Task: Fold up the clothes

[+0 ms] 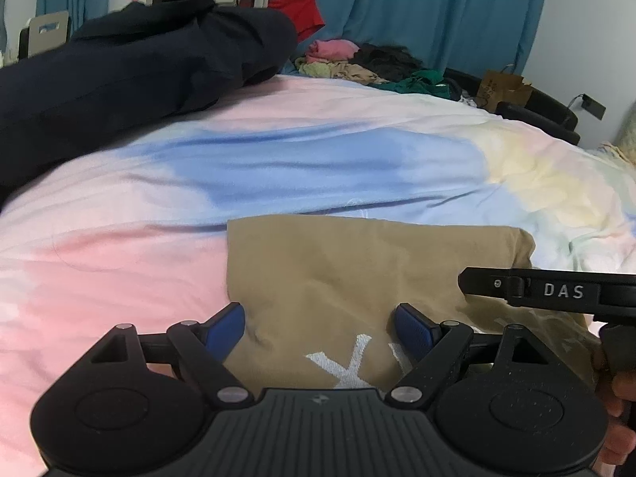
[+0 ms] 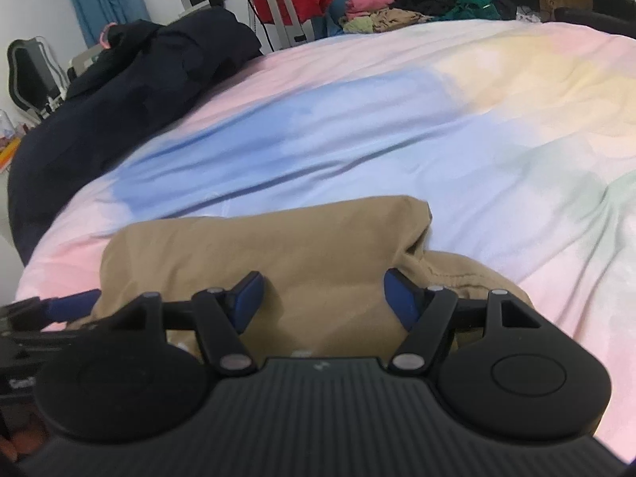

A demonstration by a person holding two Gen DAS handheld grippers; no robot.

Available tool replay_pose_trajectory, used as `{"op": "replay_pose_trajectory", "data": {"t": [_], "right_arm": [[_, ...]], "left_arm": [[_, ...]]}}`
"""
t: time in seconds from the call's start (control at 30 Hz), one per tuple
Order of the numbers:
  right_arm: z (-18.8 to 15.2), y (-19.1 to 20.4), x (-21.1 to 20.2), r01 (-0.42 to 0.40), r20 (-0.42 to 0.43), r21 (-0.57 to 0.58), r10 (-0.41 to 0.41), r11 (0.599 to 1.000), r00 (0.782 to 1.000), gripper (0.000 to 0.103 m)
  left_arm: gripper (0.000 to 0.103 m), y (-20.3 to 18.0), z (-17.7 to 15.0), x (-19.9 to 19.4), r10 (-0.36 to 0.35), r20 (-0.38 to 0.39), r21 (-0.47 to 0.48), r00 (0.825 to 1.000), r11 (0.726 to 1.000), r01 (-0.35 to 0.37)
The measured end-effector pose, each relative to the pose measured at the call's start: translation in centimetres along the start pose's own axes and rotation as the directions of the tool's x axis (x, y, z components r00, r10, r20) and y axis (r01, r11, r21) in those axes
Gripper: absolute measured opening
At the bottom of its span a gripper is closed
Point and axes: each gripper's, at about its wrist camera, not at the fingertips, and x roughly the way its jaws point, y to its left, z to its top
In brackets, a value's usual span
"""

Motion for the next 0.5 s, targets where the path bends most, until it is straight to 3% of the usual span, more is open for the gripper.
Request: {"op": "replay_pose_trajectory", "data": {"t": [0.33, 0.5], "right_arm": [[-2.9, 1.9, -8.7, -0.030, 0.045, -0.063, 0.033, 0.998, 0.998, 0.071], [-4.7, 1.4, -6.9, 0.004, -0.050, -0.054, -0.007, 0.999, 0.999, 0.070]], "left_arm": [[0.083, -1.7, -3.4, -7.8, -0.027, 0.053, 0.012, 0.998, 1.000, 0.027], [0.086, -2.2, -4.4, -7.4, 0.016, 0.011, 0.020, 1.000, 1.000, -0.016]]}}
